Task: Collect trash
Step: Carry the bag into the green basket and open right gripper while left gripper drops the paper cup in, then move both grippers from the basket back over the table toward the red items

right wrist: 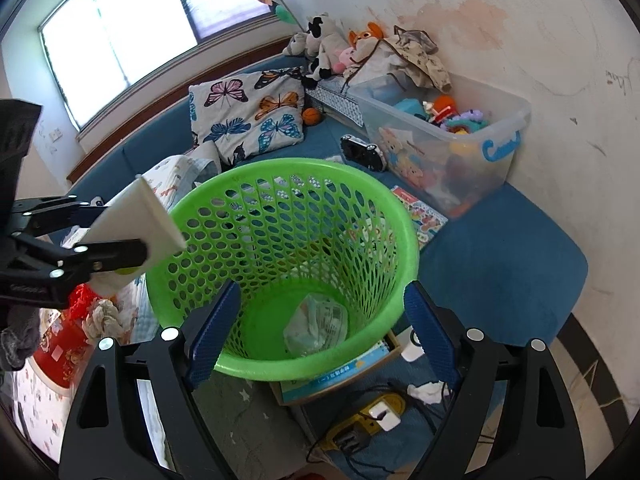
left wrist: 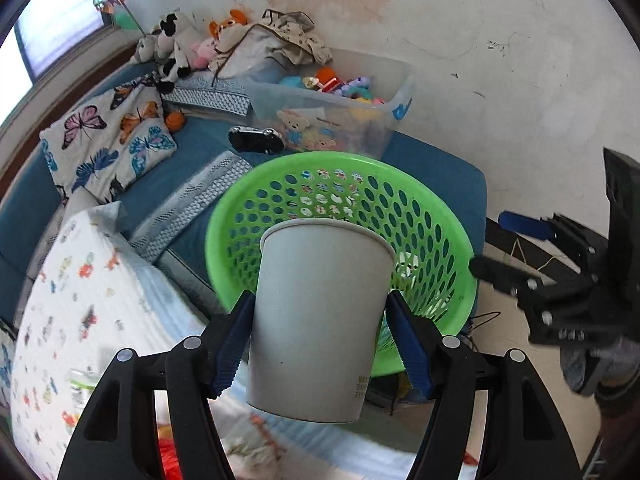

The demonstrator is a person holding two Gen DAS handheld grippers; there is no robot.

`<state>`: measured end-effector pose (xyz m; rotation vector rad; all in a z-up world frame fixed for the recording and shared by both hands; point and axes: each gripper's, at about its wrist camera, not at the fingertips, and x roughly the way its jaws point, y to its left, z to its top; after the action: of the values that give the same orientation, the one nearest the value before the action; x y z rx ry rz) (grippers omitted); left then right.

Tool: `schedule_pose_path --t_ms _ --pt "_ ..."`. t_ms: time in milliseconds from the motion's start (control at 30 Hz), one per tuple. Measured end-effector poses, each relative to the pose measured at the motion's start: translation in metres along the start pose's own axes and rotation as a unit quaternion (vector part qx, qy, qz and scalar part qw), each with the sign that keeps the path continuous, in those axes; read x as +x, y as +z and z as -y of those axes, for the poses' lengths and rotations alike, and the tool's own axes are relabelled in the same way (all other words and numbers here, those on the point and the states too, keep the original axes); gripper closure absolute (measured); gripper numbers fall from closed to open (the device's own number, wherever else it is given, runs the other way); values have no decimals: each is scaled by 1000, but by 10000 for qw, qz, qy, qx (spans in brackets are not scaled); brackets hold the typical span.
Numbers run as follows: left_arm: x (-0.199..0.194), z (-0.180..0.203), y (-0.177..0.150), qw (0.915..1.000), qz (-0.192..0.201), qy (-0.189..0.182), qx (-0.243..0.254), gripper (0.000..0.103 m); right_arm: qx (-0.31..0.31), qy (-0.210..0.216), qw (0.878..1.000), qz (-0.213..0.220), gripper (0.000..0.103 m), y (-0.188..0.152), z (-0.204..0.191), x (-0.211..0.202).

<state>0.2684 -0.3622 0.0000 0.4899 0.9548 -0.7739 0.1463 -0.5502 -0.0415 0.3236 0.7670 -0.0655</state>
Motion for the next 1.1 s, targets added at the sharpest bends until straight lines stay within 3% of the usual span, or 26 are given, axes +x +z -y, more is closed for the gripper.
schedule_pose_path --t_ms 467,633,1100 --pt "38 0 4 9993 -246 -131 -231 37 133 93 9999 -7 20 -4 10 -2" --pt "46 -5 -4 9989 -417 -39 -201 37 174 95 9998 22 20 -6 12 -2" --pt "42 -3 -23 9991 -369 211 73 37 239 171 9996 41 20 -10 14 -2"
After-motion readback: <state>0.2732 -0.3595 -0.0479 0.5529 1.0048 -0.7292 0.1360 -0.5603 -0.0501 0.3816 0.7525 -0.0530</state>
